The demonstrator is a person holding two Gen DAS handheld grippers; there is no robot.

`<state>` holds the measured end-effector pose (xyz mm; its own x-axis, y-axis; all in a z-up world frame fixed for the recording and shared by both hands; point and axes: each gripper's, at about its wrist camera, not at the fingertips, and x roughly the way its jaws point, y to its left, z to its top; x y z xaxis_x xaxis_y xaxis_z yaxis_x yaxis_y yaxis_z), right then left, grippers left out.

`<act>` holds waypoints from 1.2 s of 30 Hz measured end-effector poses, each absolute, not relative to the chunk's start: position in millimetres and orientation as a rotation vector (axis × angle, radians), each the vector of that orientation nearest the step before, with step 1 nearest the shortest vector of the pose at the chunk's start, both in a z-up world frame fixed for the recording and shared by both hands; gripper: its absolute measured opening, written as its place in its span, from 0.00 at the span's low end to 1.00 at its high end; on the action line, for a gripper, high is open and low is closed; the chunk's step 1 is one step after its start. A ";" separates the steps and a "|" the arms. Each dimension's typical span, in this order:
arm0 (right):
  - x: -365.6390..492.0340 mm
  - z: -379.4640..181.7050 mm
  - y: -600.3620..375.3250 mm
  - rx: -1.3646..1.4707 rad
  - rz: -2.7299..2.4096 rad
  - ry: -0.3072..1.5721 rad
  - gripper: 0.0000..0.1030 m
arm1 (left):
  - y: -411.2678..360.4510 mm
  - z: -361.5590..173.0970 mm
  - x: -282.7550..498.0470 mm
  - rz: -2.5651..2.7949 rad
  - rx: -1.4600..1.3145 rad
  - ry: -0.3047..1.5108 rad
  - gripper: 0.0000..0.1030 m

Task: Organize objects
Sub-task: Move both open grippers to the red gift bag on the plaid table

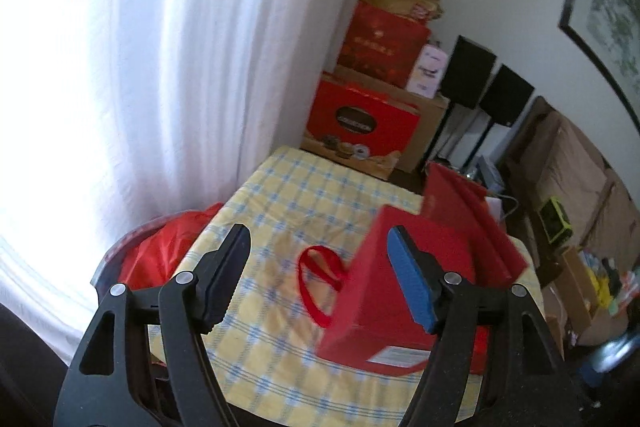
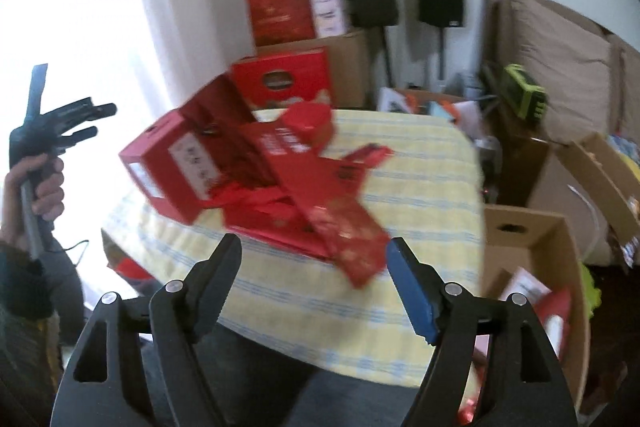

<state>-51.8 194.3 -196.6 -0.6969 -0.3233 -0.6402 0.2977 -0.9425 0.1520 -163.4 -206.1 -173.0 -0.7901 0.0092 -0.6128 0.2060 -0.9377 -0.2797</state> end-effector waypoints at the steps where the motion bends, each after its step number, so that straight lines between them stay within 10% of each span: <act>1: -55.5 -197.3 185.9 1.002 -2.605 -0.042 0.74 | -210.3 -176.0 -164.8 -2.826 0.974 0.519 0.66; 14: -119.1 -222.8 81.3 1.036 -2.402 -0.011 0.76 | -211.6 -213.8 -159.3 -3.169 1.120 0.324 0.66; 26: -137.2 -222.2 64.3 1.034 -2.385 -0.086 0.76 | -212.6 -207.0 -226.5 -3.100 1.564 0.737 0.66; 36: -132.7 -204.0 72.3 0.977 -2.430 -0.107 0.76 | -186.7 -205.2 -259.6 -2.921 1.758 0.569 0.58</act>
<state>-132.7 72.3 -204.1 -0.6080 -0.4895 -0.6251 0.4325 -0.8645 0.2562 -259.6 -186.7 -205.2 -0.4464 0.4248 -0.7876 -0.0984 -0.8981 -0.4287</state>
